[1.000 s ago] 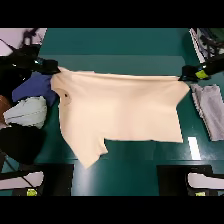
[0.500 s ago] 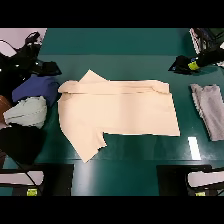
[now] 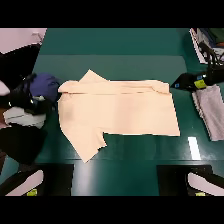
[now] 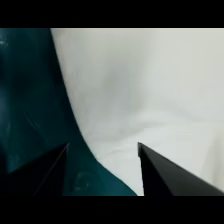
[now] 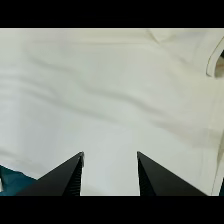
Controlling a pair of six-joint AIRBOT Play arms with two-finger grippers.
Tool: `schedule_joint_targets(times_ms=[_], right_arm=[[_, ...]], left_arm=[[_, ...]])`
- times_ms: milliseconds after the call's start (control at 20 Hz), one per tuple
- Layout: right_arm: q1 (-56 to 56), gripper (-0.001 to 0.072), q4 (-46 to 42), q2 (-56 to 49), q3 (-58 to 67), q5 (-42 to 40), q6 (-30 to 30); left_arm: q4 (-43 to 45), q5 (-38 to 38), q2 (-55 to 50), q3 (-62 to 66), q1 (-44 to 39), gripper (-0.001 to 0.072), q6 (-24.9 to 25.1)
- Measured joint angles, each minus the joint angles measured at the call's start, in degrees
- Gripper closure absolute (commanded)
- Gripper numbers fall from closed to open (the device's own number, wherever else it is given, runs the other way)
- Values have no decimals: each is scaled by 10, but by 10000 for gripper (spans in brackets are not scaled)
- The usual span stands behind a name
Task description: Fold the shirts.
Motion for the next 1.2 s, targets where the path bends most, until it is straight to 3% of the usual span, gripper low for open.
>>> schedule_joint_targets(times_ms=[250,600,650,700,750,1100,1200], right_arm=[[0,337,0,71,-52,-20,-1],[0,337,1,108,-64,-25,-2],[0,337,1,110,-64,-20,-2],[0,337,0,111,-65,-15,-2],[0,337,0,112,-65,-8,-2],[-99,330,-5,132,-142,42,-2],[-163,258,-11,145,-212,47,-3]], left_arm=[[-39,44,48,-131,1,203,-15],[-90,109,56,-192,-11,210,-11],[-98,120,56,-195,-16,399,-8],[-100,135,55,-198,-20,637,-6],[-99,143,53,-202,-22,683,-4],[-126,123,74,-174,-29,684,17],[-128,111,86,-158,-30,683,21]])
